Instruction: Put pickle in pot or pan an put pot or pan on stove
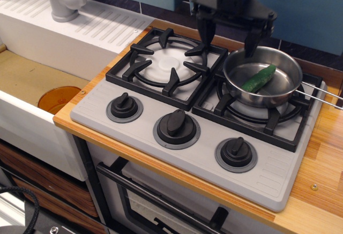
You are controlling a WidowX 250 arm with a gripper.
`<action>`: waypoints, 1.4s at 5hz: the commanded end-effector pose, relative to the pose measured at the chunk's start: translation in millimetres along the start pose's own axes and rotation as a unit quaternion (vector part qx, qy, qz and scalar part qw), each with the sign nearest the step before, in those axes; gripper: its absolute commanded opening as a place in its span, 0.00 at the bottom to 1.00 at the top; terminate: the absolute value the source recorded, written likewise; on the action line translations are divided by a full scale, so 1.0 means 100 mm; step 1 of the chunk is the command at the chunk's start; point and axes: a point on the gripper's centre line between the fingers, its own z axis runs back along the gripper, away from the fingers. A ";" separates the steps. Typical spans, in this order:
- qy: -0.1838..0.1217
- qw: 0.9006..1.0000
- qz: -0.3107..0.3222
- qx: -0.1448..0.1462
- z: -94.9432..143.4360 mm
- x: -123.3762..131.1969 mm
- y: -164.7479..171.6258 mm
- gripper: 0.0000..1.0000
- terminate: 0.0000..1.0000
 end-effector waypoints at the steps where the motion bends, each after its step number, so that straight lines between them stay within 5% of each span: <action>1: -0.050 0.999 0.000 -0.002 -0.06 0.04 0.05 1.00 0.00; 3: -0.064 0.998 0.005 -0.002 -0.23 -0.04 0.02 1.00 0.00; 4: -0.063 0.998 0.003 0.007 -0.29 -0.06 -0.03 0.00 0.00; 7: -0.051 0.999 0.010 0.007 -0.18 0.00 -0.20 0.00 0.00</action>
